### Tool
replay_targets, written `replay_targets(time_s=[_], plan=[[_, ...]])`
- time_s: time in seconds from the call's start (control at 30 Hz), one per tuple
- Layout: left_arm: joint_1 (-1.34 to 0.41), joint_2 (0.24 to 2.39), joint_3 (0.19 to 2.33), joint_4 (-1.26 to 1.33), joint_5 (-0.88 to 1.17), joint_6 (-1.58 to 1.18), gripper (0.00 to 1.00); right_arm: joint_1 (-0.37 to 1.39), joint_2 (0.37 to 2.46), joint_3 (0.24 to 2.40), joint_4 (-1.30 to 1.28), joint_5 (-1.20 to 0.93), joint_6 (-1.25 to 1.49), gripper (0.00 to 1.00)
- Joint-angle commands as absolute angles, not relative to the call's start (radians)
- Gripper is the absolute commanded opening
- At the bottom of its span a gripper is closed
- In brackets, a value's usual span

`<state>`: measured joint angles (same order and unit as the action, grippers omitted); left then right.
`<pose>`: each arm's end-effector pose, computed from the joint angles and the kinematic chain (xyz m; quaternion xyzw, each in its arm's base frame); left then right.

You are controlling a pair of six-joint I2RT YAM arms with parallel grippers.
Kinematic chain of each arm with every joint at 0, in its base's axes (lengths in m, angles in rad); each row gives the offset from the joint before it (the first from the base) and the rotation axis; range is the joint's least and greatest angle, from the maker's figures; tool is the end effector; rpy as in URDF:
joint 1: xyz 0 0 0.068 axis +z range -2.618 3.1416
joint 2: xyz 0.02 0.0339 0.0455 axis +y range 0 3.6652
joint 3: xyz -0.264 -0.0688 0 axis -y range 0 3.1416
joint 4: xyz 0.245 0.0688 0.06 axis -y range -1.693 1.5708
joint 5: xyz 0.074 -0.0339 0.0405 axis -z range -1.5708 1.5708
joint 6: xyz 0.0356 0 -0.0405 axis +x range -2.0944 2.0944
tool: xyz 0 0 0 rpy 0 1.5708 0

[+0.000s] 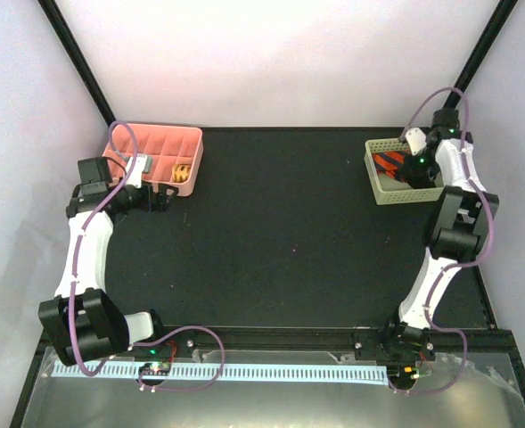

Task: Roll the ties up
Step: Pick up the tie from the storage box, then put down the tie at the center of the board.

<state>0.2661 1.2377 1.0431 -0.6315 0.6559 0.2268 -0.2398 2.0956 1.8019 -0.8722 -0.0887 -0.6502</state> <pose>0.2517 0.0461 0.2993 0.0998 0.8840 -0.2069 0.4072 0.4352 -0.1032 0.2279 -0.2081 0.9563 -0.0473 0.2000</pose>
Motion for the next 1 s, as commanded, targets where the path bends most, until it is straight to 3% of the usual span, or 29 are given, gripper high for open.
replay_targets(time_s=[0.0, 0.23, 0.47, 0.77, 0.97], plan=[[0.259, 1.202, 1.087, -0.622, 0.639, 0.206, 0.99, -0.238, 1.911, 1.860, -0.904, -0.096, -0.641, 0.02], [0.262, 1.175, 1.096, -0.566, 0.524, 0.086, 0.99, -0.236, 1.824, 2.119, -1.102, -0.274, -0.589, 0.02], [0.263, 1.154, 1.121, -0.575, 0.609, 0.164, 0.99, -0.186, 1.734, 2.275, -1.209, -0.532, -0.530, 0.02], [0.263, 1.107, 1.130, -0.599, 0.694, 0.200, 0.99, 0.009, 1.576, 2.255, -1.145, -0.719, -0.408, 0.02], [0.263, 1.087, 1.143, -0.626, 0.736, 0.234, 0.99, 0.067, 1.491, 2.104, -1.091, -0.913, -0.312, 0.02]])
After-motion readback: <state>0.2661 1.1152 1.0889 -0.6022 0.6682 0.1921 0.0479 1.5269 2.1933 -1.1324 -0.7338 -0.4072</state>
